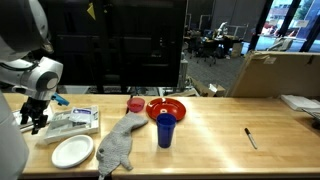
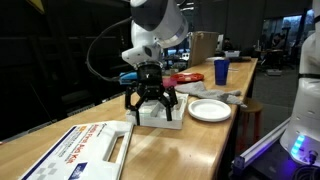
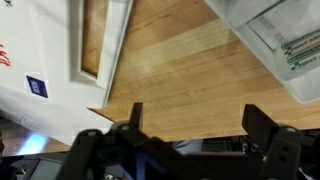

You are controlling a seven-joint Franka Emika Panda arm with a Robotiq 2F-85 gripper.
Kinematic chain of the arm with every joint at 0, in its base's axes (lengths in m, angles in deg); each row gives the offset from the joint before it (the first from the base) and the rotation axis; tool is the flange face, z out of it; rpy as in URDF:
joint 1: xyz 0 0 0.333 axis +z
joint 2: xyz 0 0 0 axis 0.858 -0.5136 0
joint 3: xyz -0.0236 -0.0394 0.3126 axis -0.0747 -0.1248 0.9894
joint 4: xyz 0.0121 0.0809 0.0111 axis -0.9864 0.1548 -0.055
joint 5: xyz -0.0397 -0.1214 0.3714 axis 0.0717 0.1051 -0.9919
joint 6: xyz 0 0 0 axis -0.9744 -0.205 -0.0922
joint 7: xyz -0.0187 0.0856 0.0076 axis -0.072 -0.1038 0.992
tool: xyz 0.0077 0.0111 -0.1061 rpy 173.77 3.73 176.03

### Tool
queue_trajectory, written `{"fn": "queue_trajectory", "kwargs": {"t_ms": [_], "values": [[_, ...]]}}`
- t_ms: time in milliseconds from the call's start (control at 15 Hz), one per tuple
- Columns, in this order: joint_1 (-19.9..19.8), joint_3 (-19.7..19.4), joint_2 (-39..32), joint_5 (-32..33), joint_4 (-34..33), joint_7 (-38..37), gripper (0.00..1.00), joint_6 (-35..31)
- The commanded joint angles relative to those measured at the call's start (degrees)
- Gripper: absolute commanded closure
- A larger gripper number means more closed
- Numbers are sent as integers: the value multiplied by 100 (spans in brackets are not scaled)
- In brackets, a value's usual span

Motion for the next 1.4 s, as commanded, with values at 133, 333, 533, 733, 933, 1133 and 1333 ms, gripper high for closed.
{"fn": "queue_trajectory", "kwargs": {"t_ms": [133, 333, 533, 733, 933, 1133, 1333], "values": [[-4, 90, -193, 133, -330, -41, 0, 66], [1, 136, -312, 103, -506, -95, 0, 57], [47, 207, -522, 92, -733, -154, 0, -76], [89, 311, -839, 69, -1044, -84, 0, -80], [135, 454, -1217, -59, -1389, -85, 0, -76], [284, 532, -1470, 184, -1641, -410, 0, -129], [336, 649, -1577, 347, -1753, -512, 0, -101]]}}
